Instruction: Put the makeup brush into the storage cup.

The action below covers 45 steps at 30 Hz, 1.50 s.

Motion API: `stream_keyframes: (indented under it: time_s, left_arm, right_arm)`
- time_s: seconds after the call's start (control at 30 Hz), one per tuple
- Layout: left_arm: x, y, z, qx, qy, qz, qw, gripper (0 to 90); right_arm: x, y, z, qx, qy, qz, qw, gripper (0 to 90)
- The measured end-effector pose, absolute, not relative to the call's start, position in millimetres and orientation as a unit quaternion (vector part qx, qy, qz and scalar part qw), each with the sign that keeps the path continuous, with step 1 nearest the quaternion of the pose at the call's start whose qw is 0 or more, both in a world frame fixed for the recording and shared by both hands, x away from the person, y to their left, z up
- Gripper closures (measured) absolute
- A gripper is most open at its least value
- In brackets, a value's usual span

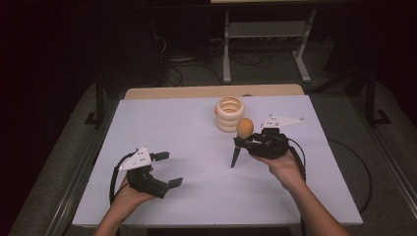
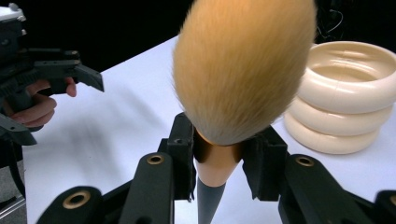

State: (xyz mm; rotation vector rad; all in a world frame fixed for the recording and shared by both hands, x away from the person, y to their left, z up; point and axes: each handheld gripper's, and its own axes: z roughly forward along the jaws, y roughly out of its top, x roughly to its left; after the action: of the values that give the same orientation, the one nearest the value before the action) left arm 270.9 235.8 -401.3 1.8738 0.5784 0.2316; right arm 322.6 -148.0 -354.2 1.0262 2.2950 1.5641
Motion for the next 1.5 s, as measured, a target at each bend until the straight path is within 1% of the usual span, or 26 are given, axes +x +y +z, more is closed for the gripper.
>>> stream_keyframes:
  time_s: [0.2, 0.5, 0.63, 1.07, 1.3, 1.5]
  left_arm:
    - [269, 247, -406, 0.783, 0.246, 0.101, 0.563, 0.0]
    - [269, 258, -403, 0.772, 0.254, 0.108, 0.572, 0.0]
    - [268, 258, -404, 0.774, 0.250, 0.109, 0.571, 0.0]
    - [269, 260, -404, 0.769, 0.255, 0.108, 0.576, 0.0]
    - [269, 259, -404, 0.773, 0.245, 0.113, 0.574, 0.0]
    - [269, 258, -404, 0.771, 0.248, 0.109, 0.576, 0.0]
  right_arm:
    - [327, -150, -349, 0.343, 0.773, 0.526, 0.092, 65.4]
    - [335, -154, -338, 0.337, 0.777, 0.523, 0.097, 65.3]
    - [340, -155, -331, 0.328, 0.783, 0.518, 0.103, 65.4]
    - [353, -151, -327, 0.329, 0.787, 0.513, 0.097, 65.3]
    - [359, -152, -321, 0.328, 0.786, 0.513, 0.100, 65.3]
    - [363, -153, -314, 0.329, 0.785, 0.514, 0.105, 65.3]
